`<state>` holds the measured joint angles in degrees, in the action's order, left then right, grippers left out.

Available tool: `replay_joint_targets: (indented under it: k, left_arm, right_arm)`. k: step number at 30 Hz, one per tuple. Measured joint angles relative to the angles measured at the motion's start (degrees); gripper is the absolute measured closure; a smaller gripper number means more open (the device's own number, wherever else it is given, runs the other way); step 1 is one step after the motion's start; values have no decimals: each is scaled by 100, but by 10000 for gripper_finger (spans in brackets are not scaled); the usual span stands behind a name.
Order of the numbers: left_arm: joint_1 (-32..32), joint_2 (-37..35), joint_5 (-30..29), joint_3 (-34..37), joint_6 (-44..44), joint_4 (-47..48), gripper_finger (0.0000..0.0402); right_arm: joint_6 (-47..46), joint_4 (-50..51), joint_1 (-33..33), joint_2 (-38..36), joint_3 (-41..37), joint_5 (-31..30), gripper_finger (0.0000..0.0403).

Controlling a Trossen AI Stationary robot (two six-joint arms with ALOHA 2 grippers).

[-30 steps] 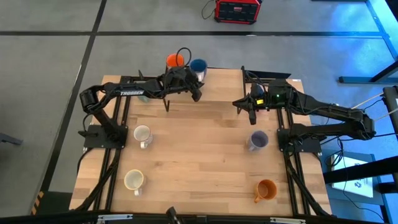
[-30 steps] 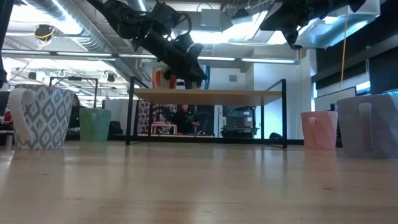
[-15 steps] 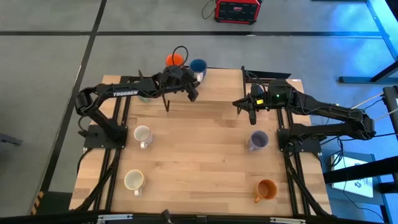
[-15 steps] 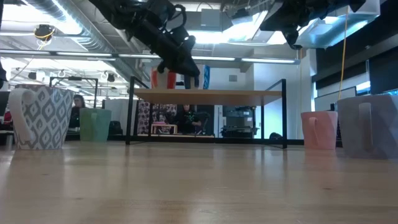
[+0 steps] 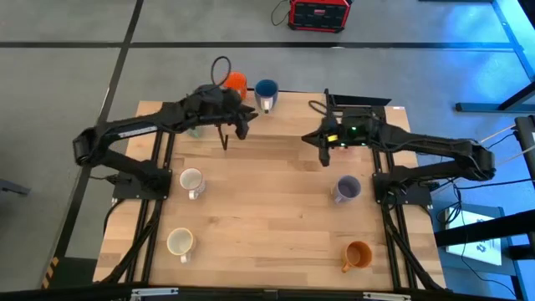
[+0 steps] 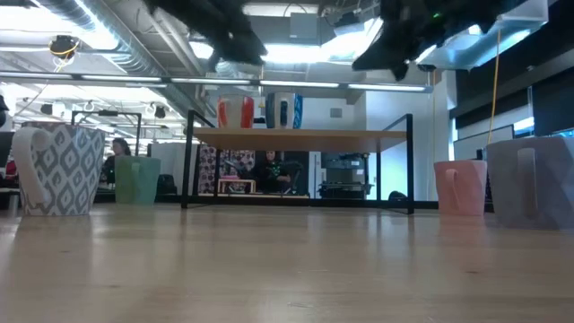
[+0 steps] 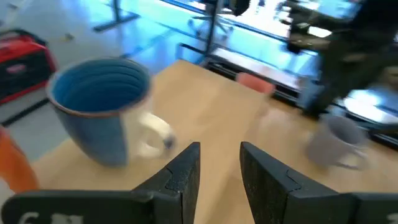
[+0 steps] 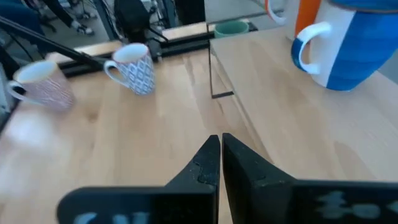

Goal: Place coffee mugs
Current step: Put the blue mug on the shelf

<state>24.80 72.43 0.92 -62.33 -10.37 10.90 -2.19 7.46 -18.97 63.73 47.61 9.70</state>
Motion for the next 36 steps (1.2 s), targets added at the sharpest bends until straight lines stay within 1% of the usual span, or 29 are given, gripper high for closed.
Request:
replay_joint_targets:
  k: [5,11,17,19,23,26,32,36]
  left_arm:
    - [-101,-752,74,0,-99,699,294]
    - [-30,-1475,-25,0,327,1441,294]
    - [125,-1722,16,0,844,1566,294]
    - [146,-1729,22,0,935,1560,294]
    - [144,-1728,26,0,947,1565,294]
    - [144,-1725,25,0,946,1565,294]
    - [144,-1725,25,0,946,1554,294]
    - [144,-1696,26,0,946,1537,294]
  right_arm:
    - [160,-12,-361,946,578,20,395]
    - [642,-26,-850,2038,1557,306,395]
    - [1018,-55,-1286,2955,2199,976,395]
    - [1035,-142,-1385,3176,2290,1076,395]
    - [1018,-475,-1548,3471,2412,1068,395]
    - [1020,-505,-1648,3599,2484,1059,395]
    - [1136,-608,-1710,3686,2481,1013,395]
    - [1186,-887,-1710,3684,2481,780,395]
